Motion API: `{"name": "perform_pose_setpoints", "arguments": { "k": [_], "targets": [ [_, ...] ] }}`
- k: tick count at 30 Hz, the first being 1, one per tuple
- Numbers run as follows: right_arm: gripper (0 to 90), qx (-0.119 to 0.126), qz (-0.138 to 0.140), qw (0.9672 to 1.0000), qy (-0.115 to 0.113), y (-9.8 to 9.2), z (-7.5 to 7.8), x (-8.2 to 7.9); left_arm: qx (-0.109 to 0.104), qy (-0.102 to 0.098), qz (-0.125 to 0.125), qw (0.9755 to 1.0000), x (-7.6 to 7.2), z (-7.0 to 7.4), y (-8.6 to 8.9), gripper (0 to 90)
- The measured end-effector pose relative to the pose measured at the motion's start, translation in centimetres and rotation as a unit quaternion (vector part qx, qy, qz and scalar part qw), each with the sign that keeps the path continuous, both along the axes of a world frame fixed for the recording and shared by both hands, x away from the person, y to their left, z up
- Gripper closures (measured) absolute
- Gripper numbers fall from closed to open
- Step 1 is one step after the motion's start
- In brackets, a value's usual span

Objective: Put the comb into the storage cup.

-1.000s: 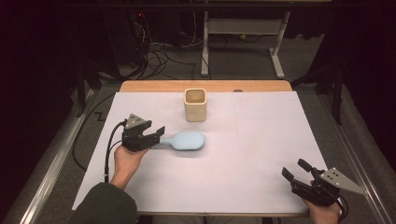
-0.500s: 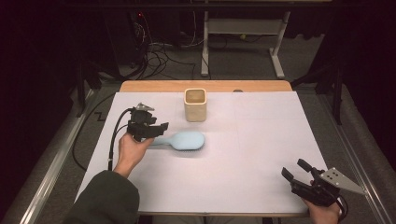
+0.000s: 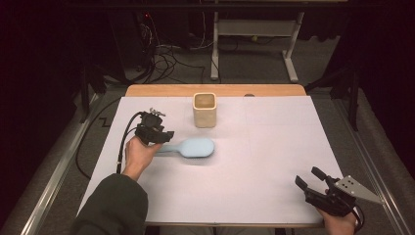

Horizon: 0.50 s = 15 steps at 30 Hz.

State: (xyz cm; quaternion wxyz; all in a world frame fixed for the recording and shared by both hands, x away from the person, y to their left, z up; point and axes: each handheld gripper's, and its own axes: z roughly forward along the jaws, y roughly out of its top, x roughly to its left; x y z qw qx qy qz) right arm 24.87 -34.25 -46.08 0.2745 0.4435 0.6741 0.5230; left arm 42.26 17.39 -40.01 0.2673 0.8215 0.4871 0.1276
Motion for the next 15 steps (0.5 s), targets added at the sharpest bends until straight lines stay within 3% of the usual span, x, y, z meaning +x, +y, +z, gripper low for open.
{"name": "perform_pose_setpoints", "arguments": {
  "k": [3, 15],
  "targets": [
    [28.3, 0.000, 0.001, 1.0000, 0.001, 0.0, 0.0, 0.0, 0.014, 0.019, -0.003, 0.9997, 0.3, -0.4, -0.2, 54.3],
    [28.2, -0.001, 0.002, 1.0000, 0.002, 0.0, 0.0, 0.0, 0.030, 0.063, -0.011, 0.9975, 1.0, -1.4, -0.3, 68.5]
  ]
}}
